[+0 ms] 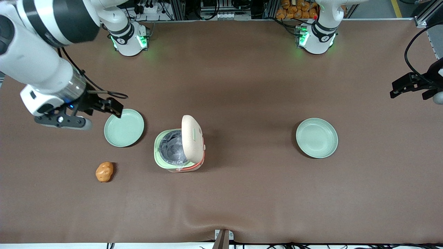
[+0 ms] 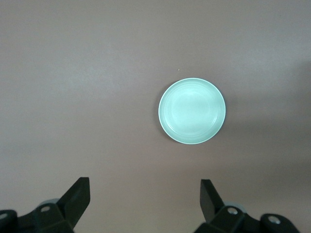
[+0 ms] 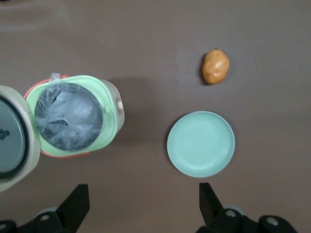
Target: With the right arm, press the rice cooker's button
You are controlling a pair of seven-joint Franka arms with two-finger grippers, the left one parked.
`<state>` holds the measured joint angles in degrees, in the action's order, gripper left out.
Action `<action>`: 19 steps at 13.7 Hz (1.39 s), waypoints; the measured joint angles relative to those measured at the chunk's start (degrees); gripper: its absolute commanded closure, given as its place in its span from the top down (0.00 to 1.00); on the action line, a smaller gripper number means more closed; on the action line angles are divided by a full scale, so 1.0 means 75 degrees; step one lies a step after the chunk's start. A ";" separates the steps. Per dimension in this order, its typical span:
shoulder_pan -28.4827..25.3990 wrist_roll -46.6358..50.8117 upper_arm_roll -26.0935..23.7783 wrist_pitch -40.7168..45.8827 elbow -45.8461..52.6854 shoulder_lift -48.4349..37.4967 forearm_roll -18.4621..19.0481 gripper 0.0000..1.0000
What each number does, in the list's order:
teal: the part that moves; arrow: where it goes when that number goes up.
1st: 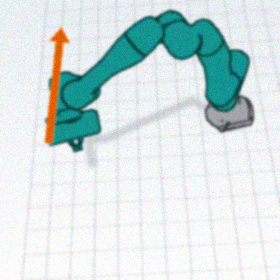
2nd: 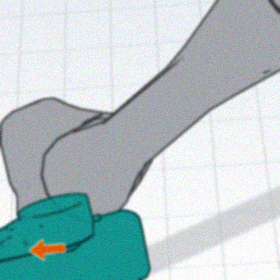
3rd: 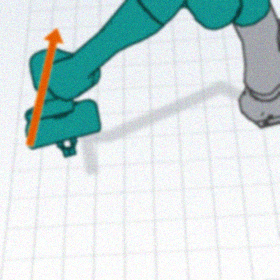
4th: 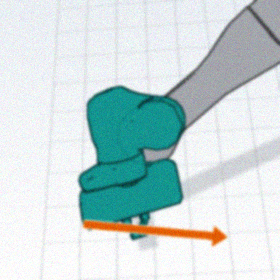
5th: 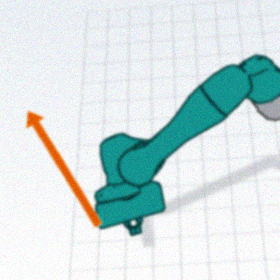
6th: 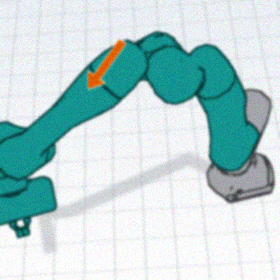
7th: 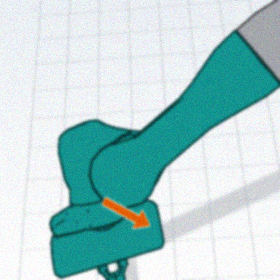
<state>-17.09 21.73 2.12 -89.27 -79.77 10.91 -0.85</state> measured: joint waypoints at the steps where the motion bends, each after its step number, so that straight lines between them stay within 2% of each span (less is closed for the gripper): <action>1: 0.0048 0.0000 0.0017 0.0210 0.0000 -0.0138 0.0007 1.00; 5: 0.0545 -0.0140 0.0048 0.0994 -0.0002 -0.0703 0.0018 1.00; 9: 0.1268 -0.1454 0.0070 0.1602 -0.0019 -0.1196 0.0013 1.00; 13: 0.1819 -0.2329 0.0082 0.1690 -0.0464 -0.1670 0.0013 1.00; 19: 0.2073 -0.2452 0.0089 0.1580 -0.1675 -0.2282 0.0016 1.00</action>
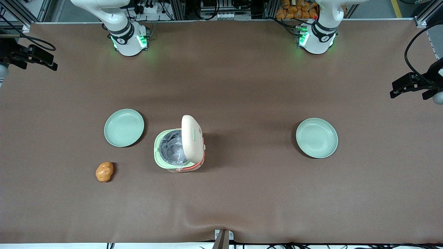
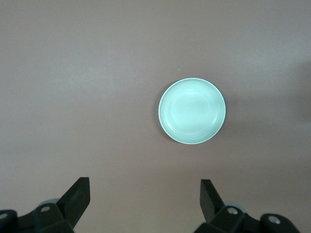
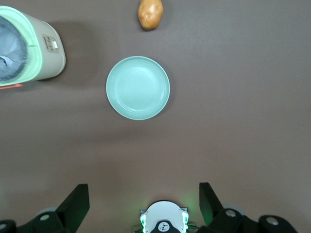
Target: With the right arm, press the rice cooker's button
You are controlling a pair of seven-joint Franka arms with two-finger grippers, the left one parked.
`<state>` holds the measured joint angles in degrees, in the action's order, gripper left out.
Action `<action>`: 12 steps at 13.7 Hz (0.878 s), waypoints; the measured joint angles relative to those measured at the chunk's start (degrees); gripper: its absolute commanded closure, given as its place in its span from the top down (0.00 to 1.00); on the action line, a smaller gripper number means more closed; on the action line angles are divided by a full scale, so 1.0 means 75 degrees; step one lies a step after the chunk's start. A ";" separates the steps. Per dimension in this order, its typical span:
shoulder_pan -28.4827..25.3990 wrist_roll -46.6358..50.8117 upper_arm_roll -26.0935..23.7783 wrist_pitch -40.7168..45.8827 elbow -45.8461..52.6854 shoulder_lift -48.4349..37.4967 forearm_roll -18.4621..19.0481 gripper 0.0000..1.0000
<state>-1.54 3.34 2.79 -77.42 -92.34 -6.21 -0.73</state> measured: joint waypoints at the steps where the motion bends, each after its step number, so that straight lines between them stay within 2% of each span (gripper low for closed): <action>1: 0.0013 -0.0019 0.0000 -0.0075 -0.0081 -0.0012 0.0000 1.00; 12: 0.0022 -0.0411 -0.0068 -0.0366 0.0135 -0.0200 0.0066 1.00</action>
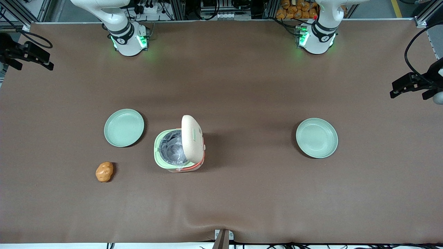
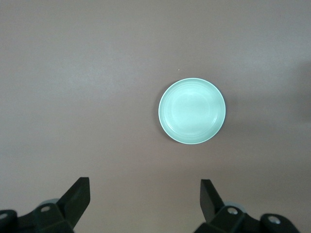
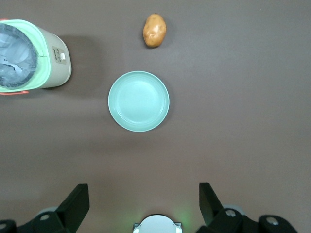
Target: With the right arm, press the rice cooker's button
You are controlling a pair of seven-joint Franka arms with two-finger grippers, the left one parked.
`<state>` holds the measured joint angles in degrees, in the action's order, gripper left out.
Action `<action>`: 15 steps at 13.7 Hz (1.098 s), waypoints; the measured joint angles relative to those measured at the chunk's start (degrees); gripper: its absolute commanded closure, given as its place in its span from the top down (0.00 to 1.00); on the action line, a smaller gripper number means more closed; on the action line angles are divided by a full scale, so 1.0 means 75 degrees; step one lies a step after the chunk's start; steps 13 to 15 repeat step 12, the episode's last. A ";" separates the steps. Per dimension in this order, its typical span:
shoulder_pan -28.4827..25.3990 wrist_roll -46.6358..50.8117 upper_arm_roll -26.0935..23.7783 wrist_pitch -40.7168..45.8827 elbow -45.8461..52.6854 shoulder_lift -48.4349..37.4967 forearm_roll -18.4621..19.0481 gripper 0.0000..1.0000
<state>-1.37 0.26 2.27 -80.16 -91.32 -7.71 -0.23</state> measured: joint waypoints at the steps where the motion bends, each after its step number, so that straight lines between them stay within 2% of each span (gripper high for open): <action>1: 0.0000 -0.0002 -0.0025 0.0003 0.0083 -0.0003 0.0000 1.00; 15: 0.0000 -0.0002 -0.0043 0.0003 0.0588 -0.0006 -0.0003 1.00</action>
